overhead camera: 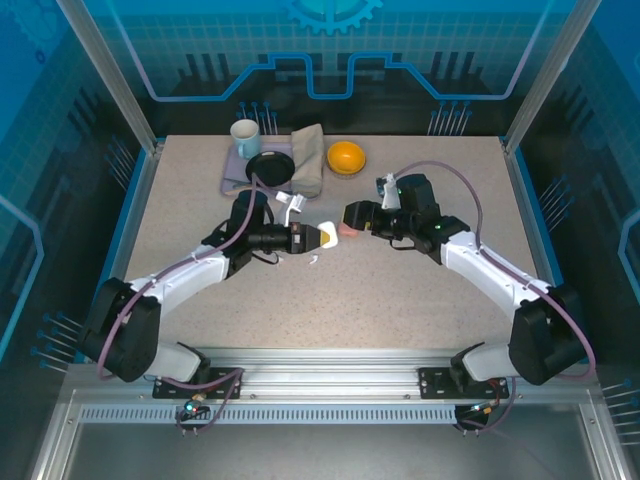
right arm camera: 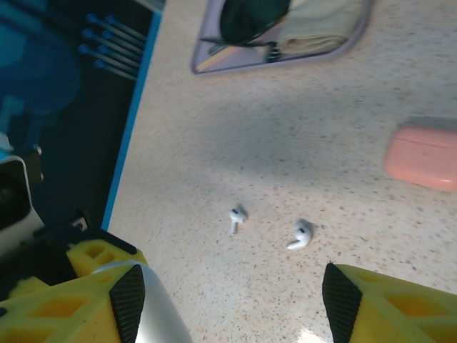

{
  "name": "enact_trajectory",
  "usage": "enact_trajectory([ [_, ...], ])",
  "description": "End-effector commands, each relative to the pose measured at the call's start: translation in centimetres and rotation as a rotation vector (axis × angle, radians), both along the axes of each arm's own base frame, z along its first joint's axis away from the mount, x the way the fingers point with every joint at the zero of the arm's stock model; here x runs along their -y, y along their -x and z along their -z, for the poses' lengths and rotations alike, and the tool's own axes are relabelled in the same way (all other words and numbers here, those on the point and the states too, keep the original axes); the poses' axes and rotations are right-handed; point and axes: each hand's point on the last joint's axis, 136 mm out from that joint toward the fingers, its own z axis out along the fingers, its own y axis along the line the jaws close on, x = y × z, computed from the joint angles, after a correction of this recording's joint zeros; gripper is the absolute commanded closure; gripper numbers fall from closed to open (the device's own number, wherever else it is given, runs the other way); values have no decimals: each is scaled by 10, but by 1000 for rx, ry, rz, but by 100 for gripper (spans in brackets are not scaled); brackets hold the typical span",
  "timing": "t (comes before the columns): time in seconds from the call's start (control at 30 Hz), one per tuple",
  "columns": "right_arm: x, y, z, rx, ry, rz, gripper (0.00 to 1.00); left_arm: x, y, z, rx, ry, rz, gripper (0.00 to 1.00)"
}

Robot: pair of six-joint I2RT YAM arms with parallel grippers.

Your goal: Insert the wireless bluetooth earbuds into the charging case

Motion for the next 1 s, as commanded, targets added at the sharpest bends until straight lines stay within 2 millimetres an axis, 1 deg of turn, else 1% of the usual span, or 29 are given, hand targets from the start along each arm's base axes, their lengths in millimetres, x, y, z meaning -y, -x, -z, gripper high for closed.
enact_trajectory([
  [0.0, -22, 10, -27, 155, -92, -152, 32, -1, 19, -16, 16, -8, 101, 97],
  [0.07, -32, 16, -28, 166, -100, -190, 32, -3, 18, -20, 24, -9, 98, 98],
  [0.13, -40, 22, -23, 161, -90, -221, 33, -4, 17, -22, 25, -9, 94, 99],
  [0.23, -45, 24, -13, 144, -79, -235, 36, -7, 14, -24, 26, -7, 81, 100],
  [0.37, -45, 25, 3, 109, -76, -229, 39, -9, 11, -25, 32, -8, 64, 100],
  [0.5, -48, 28, 2, 111, -95, -238, 41, -11, 6, -24, 32, -7, 50, 100],
  [0.53, -46, 33, 15, 81, -81, -242, 41, -12, 5, -24, 31, -6, 45, 100],
  [0.8, -46, 53, 43, 24, -67, -274, 44, -14, -3, -23, 30, -1, 21, 100],
  [0.9, -42, 53, 54, 4, -38, -247, 45, -15, -4, -25, 36, 6, 20, 100],
  [0.97, -32, 46, 66, -18, 0, -193, 47, -15, -3, -29, 46, 14, 22, 100],
])
